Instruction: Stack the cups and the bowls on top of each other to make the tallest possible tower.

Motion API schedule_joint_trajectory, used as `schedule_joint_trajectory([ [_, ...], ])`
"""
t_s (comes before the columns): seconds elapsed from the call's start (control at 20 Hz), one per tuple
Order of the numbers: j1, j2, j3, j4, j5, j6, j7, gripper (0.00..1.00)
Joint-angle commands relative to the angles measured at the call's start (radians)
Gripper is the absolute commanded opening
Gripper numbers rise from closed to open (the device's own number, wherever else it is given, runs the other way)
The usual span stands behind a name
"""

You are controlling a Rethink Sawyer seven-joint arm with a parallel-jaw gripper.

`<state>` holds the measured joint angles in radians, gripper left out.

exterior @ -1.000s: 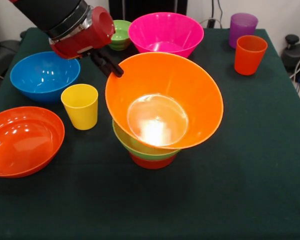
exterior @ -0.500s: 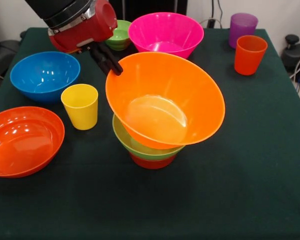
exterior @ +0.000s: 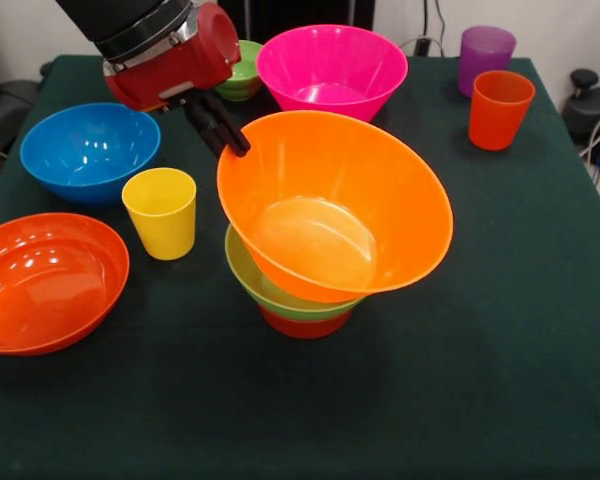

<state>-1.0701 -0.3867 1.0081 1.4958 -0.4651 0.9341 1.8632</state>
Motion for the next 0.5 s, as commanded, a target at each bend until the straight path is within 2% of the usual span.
schedule_joint_trajectory([
  [0.05,0.002,0.014,-0.032,0.068,-0.092,-0.079,-0.224,0.00],
  [0.5,-0.042,0.036,-0.047,0.107,-0.130,-0.112,-0.251,0.00],
])
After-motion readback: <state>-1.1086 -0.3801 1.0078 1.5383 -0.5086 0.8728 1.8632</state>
